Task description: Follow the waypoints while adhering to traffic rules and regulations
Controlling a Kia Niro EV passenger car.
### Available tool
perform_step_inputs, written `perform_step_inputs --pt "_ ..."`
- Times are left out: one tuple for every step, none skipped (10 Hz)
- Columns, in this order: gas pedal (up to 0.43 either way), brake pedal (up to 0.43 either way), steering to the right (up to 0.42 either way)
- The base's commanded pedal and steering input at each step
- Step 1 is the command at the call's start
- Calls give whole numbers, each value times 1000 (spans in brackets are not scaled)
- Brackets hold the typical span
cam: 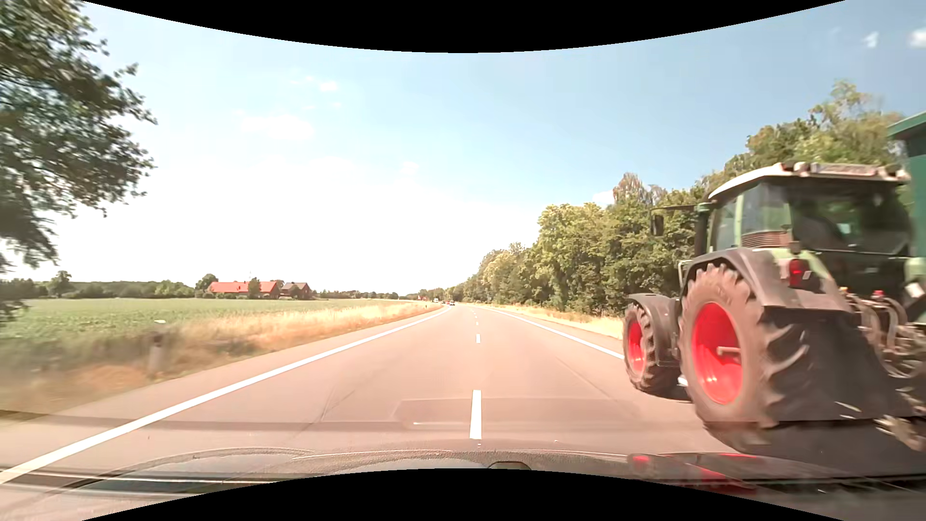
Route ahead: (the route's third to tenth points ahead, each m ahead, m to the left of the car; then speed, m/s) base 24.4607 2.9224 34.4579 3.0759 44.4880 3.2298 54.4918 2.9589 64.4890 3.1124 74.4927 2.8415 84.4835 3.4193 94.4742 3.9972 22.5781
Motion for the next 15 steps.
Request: perform_step_inputs --pt "1000 0 6" --pt "1000 0 6" --pt "1000 0 6" --pt "1000 0 6" --pt "1000 0 6" --pt "1000 0 6" --pt "1000 0 6" --pt "921 0 5" --pt "791 0 4" --pt "551 0 1" --pt "209 0 0" --pt "0 0 0" --pt "0 0 0" --pt "0 0 -1" --pt "0 0 -1"
